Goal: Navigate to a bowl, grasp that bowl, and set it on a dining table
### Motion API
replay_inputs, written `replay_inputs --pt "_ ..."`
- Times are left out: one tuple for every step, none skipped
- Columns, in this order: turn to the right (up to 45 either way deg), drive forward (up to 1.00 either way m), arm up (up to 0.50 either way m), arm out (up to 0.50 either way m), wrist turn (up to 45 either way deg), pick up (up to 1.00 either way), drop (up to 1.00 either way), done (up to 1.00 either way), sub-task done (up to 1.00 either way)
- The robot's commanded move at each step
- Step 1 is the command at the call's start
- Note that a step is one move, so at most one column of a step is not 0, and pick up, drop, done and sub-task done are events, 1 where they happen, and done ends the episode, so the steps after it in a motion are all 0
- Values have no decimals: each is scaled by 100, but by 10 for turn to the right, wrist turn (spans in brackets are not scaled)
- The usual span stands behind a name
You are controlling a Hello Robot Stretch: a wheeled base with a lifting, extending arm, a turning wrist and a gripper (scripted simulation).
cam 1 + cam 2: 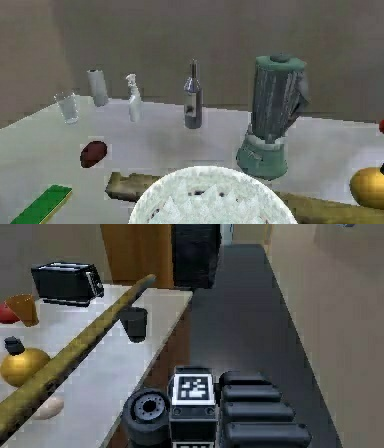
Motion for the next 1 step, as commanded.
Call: replay_inputs --pt "-450 0 0 0 0 0 0 0 0"
